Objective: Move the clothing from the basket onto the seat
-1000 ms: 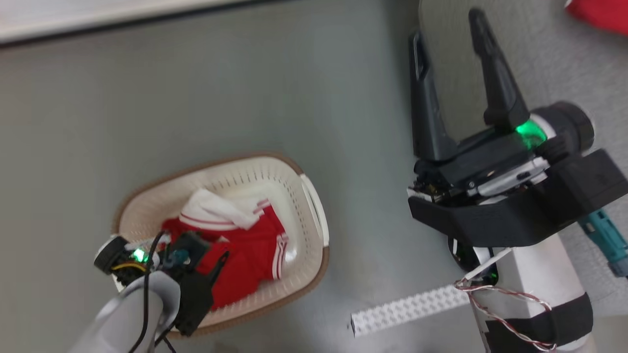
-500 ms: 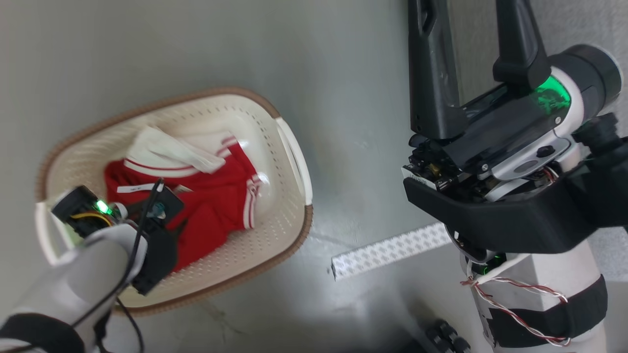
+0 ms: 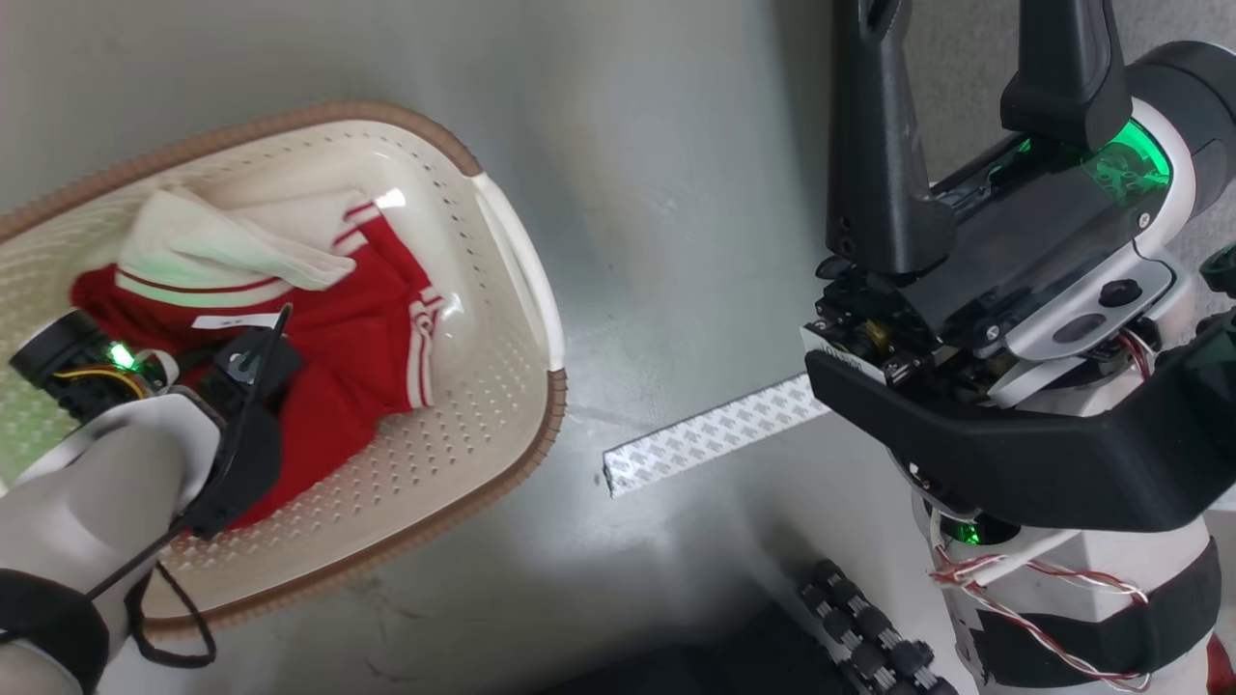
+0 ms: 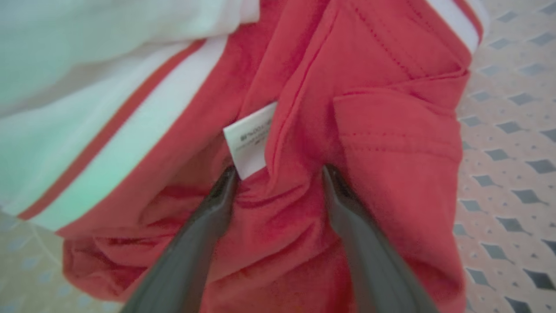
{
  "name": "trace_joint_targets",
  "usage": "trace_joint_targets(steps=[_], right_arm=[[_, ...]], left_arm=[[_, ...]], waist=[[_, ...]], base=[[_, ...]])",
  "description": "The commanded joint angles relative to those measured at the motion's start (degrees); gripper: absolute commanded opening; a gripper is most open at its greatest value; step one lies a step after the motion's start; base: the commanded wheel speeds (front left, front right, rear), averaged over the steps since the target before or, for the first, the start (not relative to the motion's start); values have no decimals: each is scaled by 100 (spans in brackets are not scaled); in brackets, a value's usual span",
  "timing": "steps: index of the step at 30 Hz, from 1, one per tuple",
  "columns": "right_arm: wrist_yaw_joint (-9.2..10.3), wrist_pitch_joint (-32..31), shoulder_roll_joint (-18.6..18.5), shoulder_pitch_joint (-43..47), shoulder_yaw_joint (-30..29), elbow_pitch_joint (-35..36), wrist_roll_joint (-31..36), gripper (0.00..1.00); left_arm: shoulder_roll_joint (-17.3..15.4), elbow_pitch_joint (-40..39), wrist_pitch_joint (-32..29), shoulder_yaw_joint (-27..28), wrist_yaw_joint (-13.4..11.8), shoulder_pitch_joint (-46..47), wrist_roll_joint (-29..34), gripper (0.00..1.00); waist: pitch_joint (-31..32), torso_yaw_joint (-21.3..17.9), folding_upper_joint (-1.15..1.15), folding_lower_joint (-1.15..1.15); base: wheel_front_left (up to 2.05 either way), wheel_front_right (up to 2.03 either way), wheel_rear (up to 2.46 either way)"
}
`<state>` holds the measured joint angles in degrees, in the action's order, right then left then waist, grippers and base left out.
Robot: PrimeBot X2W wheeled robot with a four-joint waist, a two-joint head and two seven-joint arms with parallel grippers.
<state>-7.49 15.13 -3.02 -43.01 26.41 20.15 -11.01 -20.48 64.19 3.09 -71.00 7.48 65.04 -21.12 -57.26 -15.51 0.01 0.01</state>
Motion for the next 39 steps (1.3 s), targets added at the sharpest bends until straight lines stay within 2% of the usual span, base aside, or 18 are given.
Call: trace_joint_targets(steps=[1, 6, 15, 17, 24, 28, 34, 39], right_arm=[[-1, 10, 22, -70, 10, 35, -61, 100], [-1, 10, 22, -9, 31, 67, -147, 100], [-1, 10, 22, 46, 28, 53, -123, 100], [-1, 10, 21, 29, 4, 70, -162, 100], [-1, 9, 21, -80, -54, 57, -151, 100], [-1, 9, 21, -58, -50, -19, -36, 100], [-1, 10, 19, 94, -39, -131, 0, 100], [-1, 10, 15, 206, -20, -367, 57, 100]], left_arm=[[-54, 59, 13, -36, -3, 85, 34, 100], [-55, 308, 167, -88, -42, 183, 131, 100], [191, 623, 272, -121, -25, 268, 123, 100], [235, 655, 342, -110, -25, 291, 70, 0], [337, 740, 612, -43, -27, 304, -75, 0], [431, 717, 881, 23, -121, 233, -164, 0], [498, 645, 1124, 299, -334, -42, -469, 0], [506, 198, 1215, 579, -629, -467, -703, 0]], waist=[[-137, -129, -1, -1], [-224, -214, -1, -1], [-273, -192, -1, -1], [-273, -183, -1, -1], [-249, -137, -1, -1], [-92, -27, -1, -1], [325, 138, -1, -1], [866, 334, -1, -1]], base=[[0, 0, 0], [0, 0, 0], [0, 0, 0], [0, 0, 0], [0, 0, 0], [0, 0, 0], [0, 0, 0], [0, 0, 0]])
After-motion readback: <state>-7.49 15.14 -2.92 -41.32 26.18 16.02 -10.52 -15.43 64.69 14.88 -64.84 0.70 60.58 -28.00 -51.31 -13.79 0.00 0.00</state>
